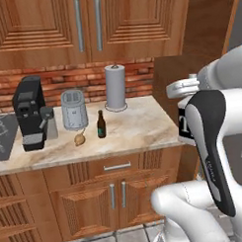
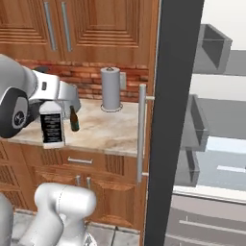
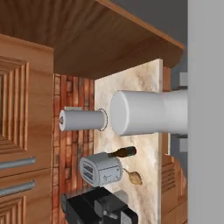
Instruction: Place the beer and liquor on the top shelf of the fridge to keep them out of children's reach, and place the onion on lower shelves for easy access.
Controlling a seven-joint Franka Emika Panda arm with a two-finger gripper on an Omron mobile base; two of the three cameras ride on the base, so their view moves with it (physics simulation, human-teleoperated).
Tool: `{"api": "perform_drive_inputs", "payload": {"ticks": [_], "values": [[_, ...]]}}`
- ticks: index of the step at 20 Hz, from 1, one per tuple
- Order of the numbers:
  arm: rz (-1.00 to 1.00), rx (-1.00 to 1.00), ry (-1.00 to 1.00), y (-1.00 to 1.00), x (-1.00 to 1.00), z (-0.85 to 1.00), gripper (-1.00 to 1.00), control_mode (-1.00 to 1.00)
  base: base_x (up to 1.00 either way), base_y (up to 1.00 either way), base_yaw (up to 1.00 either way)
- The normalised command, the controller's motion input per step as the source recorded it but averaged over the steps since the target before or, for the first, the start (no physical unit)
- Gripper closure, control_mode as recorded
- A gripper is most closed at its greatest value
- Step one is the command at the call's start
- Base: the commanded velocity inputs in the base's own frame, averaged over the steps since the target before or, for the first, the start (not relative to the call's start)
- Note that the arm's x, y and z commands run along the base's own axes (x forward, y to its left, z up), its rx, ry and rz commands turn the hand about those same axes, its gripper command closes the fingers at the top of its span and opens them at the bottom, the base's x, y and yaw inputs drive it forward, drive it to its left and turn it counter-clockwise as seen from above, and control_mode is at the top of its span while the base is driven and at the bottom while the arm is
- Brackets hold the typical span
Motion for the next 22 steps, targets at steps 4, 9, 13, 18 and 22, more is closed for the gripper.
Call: {"api": "perform_drive_inputs", "payload": {"ticks": [4,9,13,18,22], "values": [[0.0,0.0,0.0,0.0,0.0,0.0,1.0,1.0,-0.91,0.0,0.01],[0.0,0.0,0.0,0.0,0.0,0.0,1.0,1.0,-0.84,-0.09,0.0],[0.0,0.0,0.0,0.0,0.0,0.0,1.0,1.0,-0.58,-0.28,0.0],[0.0,0.0,0.0,0.0,0.0,0.0,1.0,1.0,-0.69,-0.16,0.0],[0.0,0.0,0.0,0.0,0.0,0.0,1.0,1.0,-0.52,-0.27,0.0]]}}
